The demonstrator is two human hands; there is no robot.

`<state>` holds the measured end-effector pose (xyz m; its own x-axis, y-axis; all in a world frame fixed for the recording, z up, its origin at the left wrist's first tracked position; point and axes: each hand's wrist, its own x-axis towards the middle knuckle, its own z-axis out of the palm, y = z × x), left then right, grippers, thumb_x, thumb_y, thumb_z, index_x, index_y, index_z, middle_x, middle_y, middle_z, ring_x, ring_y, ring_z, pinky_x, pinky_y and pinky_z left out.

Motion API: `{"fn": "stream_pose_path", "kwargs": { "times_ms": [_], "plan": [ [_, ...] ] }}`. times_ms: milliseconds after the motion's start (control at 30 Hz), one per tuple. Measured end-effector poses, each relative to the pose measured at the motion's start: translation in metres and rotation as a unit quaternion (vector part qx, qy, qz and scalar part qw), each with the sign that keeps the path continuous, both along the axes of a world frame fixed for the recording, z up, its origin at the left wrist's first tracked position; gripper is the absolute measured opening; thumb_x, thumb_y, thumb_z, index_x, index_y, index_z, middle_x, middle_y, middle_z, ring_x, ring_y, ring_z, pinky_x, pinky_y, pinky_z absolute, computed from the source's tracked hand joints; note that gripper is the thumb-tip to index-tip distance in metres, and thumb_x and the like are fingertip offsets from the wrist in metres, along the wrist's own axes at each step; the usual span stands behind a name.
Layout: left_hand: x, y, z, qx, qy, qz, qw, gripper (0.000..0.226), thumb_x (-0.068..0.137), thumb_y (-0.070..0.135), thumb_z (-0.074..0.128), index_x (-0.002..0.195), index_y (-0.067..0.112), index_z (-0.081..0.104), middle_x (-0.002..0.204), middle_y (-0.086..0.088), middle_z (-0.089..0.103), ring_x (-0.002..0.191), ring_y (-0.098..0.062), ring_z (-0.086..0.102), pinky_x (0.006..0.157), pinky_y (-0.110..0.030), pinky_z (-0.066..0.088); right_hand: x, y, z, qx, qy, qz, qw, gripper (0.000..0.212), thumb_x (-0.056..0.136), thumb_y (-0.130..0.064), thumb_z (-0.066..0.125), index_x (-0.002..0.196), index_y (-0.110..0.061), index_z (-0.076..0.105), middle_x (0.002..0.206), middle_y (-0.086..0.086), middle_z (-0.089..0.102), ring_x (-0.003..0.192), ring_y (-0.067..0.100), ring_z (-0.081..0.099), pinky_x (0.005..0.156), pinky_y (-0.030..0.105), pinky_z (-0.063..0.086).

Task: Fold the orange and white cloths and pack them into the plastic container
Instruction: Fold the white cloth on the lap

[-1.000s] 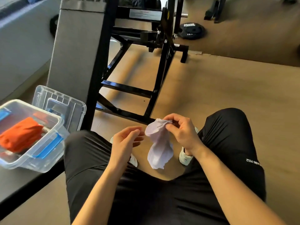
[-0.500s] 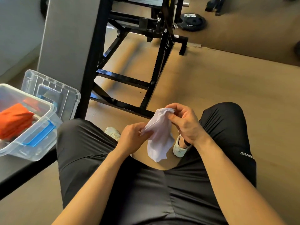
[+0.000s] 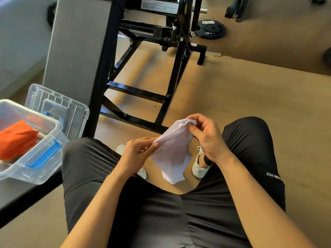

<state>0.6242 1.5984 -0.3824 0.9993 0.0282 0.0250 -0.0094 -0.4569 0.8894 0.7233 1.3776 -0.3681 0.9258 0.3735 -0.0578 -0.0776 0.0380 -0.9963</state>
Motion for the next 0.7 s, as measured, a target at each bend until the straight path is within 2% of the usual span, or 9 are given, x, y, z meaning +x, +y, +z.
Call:
{"fn": "stream_pose_path", "kwargs": {
  "times_ms": [100,200,300,367,433,567,700],
  "plan": [
    [0.001,0.004,0.007,0.027,0.025,-0.033,0.999,0.025,0.1,0.026,0.057,0.118,0.025,0.074,0.109,0.009,0.073,0.098,-0.007,0.069,0.079,-0.02,0.057,0.0,0.001,0.004,-0.027,-0.025,0.02,0.999,0.011,0.098,-0.011,0.06,0.102,-0.015,0.069,0.097,-0.001,0.071,0.093,0.009,0.065,0.078,0.02,0.053],
    [0.001,0.012,0.015,0.094,0.006,-0.053,0.994,0.032,0.099,0.032,0.056,0.123,0.019,0.073,0.11,0.006,0.074,0.097,-0.007,0.069,0.081,-0.019,0.057,0.001,0.002,0.007,-0.043,-0.041,0.027,0.998,0.012,0.098,-0.008,0.059,0.102,-0.013,0.069,0.095,-0.001,0.069,0.09,0.007,0.062,0.075,0.017,0.051],
    [0.005,0.02,0.021,0.154,-0.047,-0.028,0.987,0.027,0.099,0.029,0.058,0.112,0.015,0.077,0.085,0.01,0.073,0.074,0.004,0.066,0.067,-0.011,0.049,0.003,0.005,0.009,-0.062,-0.052,0.032,0.996,0.012,0.098,-0.009,0.059,0.1,-0.014,0.069,0.093,-0.003,0.069,0.088,0.005,0.061,0.075,0.018,0.051],
    [0.009,0.027,0.023,0.163,-0.046,-0.004,0.986,0.014,0.099,0.023,0.061,0.096,0.02,0.074,0.071,0.015,0.062,0.062,0.002,0.057,0.06,-0.012,0.04,0.006,0.006,0.009,-0.083,-0.065,0.029,0.994,0.01,0.098,-0.01,0.06,0.1,-0.012,0.07,0.093,-0.002,0.069,0.087,0.005,0.062,0.075,0.02,0.051],
    [0.015,0.033,0.023,0.131,-0.015,0.011,0.991,0.014,0.099,0.023,0.062,0.089,0.018,0.07,0.07,0.009,0.061,0.061,-0.004,0.052,0.059,-0.018,0.039,0.01,0.006,0.01,-0.103,-0.076,0.028,0.991,0.009,0.097,-0.011,0.061,0.101,-0.011,0.07,0.093,0.0,0.07,0.087,0.009,0.062,0.075,0.021,0.052],
    [0.024,0.038,0.03,-0.067,0.032,0.043,0.996,0.023,0.099,0.022,0.059,0.096,0.002,0.068,0.079,0.001,0.064,0.075,-0.008,0.062,0.068,-0.023,0.055,0.018,0.007,0.022,-0.15,-0.106,0.05,0.982,0.008,0.096,-0.011,0.063,0.103,-0.013,0.068,0.09,-0.003,0.07,0.081,0.004,0.062,0.071,0.016,0.049],
    [0.043,0.037,0.043,-0.104,0.014,0.119,0.987,0.034,0.099,0.027,0.06,0.099,-0.007,0.065,0.081,-0.009,0.059,0.072,-0.01,0.062,0.062,-0.027,0.056,0.02,0.01,0.048,-0.163,-0.182,0.086,0.966,0.019,0.096,-0.009,0.062,0.112,-0.019,0.059,0.08,0.0,0.067,0.064,0.003,0.054,0.06,0.014,0.043]
  ]
}}
